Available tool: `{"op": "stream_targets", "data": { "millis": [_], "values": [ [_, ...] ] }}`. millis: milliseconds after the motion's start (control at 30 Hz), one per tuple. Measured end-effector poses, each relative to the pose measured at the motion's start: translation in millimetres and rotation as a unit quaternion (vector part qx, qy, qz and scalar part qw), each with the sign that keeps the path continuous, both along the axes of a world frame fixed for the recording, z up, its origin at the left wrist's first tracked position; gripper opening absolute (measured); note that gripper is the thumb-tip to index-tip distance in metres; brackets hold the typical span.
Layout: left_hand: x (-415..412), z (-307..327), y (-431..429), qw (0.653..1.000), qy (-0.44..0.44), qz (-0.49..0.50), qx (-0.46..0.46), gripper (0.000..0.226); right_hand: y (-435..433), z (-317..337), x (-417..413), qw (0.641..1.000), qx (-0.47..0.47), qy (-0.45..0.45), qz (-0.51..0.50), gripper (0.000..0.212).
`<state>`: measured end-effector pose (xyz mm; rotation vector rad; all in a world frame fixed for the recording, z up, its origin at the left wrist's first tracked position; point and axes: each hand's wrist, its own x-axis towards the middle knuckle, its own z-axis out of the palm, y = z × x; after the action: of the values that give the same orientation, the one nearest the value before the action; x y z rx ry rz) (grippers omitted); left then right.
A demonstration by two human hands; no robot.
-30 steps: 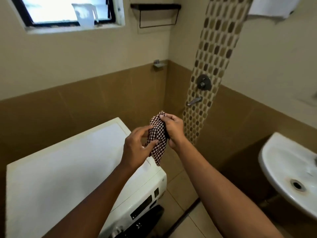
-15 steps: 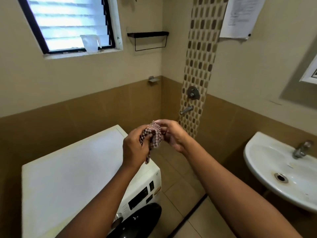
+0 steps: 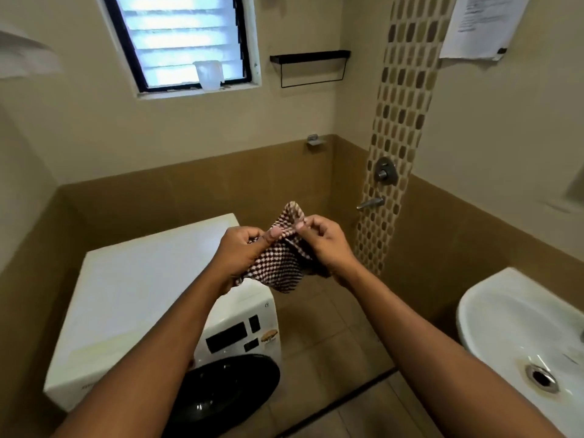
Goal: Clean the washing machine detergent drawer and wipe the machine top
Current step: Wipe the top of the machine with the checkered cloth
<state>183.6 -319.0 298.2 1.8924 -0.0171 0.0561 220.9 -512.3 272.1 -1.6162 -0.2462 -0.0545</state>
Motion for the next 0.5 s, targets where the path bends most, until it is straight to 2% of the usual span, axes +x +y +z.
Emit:
{"op": "stream_targets", "data": {
  "millis": [67, 133, 333, 400, 500],
  "values": [
    [-14.9, 3.4, 2.0, 1.0, 0.025, -0.018, 0.008, 0.036, -11.5, 6.4, 3.4, 0.998, 0.048, 0.016, 0.021, 0.026],
    [-27.3, 8.7, 6.3, 0.999, 0.028, -0.017, 0.018, 0.029, -17.6, 18.1, 2.6, 0.997, 0.058, 0.016, 0.052, 0.027],
    [-60.0, 41.7, 12.8, 0.995, 0.056, -0.076, 0.022, 0.026, -28.5, 62.6, -9.2, 0.977, 0.095, -0.004, 0.191, 0.025],
    [-68.6, 49.0, 16.1, 0.986, 0.095, -0.125, 0.06, 0.029, -34.3, 78.9, -12.0, 0.968, 0.066, -0.034, 0.239, 0.026],
    [-80.5, 55.8, 0.6, 0.987, 0.082, -0.118, 0.069, 0.043, -30.7, 96.0, -18.5, 0.949, -0.078, -0.135, 0.275, 0.026]
  ]
}}
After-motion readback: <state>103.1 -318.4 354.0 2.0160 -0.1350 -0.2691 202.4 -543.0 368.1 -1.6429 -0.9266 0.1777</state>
